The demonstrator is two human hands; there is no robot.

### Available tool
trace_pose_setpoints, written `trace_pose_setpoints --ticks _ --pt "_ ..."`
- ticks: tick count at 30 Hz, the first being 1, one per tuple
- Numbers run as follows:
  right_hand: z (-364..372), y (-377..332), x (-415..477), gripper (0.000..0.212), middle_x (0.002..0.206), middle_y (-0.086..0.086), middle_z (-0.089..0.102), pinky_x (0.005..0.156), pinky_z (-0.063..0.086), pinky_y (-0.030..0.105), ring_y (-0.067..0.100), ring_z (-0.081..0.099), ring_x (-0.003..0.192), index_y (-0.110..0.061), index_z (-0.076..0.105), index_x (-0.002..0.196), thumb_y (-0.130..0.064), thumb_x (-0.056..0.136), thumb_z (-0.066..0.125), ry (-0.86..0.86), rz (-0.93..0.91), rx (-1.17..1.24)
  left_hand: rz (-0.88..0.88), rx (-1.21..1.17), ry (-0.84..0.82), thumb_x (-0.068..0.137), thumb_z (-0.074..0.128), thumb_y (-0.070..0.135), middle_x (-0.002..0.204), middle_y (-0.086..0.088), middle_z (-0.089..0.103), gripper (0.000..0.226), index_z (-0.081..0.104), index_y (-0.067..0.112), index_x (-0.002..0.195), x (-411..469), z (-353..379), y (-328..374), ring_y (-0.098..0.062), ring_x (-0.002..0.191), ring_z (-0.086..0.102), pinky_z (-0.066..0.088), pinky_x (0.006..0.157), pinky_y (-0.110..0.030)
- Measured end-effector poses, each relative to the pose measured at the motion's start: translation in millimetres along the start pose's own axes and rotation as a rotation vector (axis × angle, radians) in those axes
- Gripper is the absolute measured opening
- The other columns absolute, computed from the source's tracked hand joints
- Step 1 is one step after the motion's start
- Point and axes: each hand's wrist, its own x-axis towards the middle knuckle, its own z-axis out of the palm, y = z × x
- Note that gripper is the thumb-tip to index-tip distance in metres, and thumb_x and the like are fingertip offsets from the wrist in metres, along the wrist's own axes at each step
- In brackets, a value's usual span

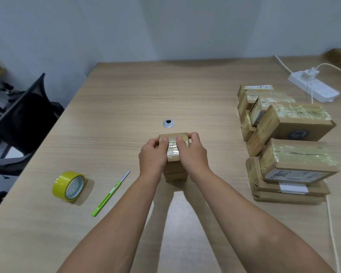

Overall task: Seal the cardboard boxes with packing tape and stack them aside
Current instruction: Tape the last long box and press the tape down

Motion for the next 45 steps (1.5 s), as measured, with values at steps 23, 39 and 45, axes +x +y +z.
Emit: trace_pose_setpoints --ticks 23,39,45 --pt "-18 39 6 0.046 0.153 -0.008 0.045 0.108 0.030 0.025 0.013 0.040 0.141 -0.033 0.044 0.150 -0.043 0.106 0.041 0.000 0.051 0.118 -0.078 -0.445 -0.131 0.102 0.053 0.017 0.089 -0.004 0.073 0.020 0.073 0.014 0.098 9 -26 -15 -0.019 0.083 0.066 0.051 0.075 -0.033" --pt "-26 86 4 0.093 0.146 0.008 0.039 0.108 0.039 0.049 0.032 0.042 0.131 -0.025 0.023 0.152 -0.061 0.080 0.071 0.111 0.249 -0.280 -0.250 -0.240 0.046 0.101 0.051 0.022 0.099 0.001 0.072 0.025 0.074 0.022 0.093 4 -35 -77 -0.019 0.092 0.063 0.048 0.079 -0.031" --pt "-18 100 0 0.089 0.142 0.010 0.034 0.101 0.043 0.048 0.035 0.041 0.129 -0.016 0.027 0.139 -0.061 0.078 0.074 0.111 0.282 -0.332 -0.155 0.213 -0.066 0.087 0.067 0.054 0.127 0.004 0.060 0.061 0.055 0.018 0.135 0 -25 -101 -0.021 0.121 0.056 0.045 0.104 -0.042"
